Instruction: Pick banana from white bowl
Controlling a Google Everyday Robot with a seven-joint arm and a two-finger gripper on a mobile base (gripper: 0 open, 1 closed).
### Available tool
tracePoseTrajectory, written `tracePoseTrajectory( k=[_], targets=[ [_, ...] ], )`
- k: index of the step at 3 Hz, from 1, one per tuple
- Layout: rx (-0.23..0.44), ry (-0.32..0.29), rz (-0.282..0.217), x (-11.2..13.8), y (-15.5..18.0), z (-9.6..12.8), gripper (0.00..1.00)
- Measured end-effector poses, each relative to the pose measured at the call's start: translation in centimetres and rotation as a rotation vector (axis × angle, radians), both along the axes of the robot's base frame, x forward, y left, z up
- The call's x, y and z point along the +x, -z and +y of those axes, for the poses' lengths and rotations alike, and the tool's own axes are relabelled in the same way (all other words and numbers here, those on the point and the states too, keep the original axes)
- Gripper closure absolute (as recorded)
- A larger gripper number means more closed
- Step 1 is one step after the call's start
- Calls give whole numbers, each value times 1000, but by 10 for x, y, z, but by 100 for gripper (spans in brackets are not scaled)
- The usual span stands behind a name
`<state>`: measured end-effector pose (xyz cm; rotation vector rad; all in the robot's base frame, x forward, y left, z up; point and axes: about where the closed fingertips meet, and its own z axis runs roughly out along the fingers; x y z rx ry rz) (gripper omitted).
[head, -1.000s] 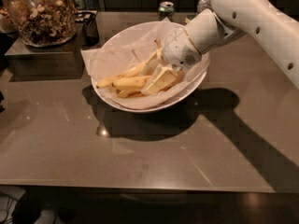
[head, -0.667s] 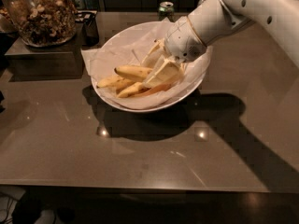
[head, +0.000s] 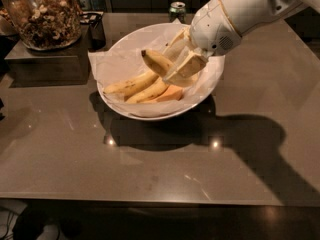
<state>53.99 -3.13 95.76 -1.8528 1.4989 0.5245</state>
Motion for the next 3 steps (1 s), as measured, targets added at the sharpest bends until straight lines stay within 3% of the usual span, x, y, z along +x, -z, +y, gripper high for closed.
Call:
tracePoseTrajectory(
  k=[3],
  targets=[
    [-38,163,-128,-56,-50,-27,100]
  ],
)
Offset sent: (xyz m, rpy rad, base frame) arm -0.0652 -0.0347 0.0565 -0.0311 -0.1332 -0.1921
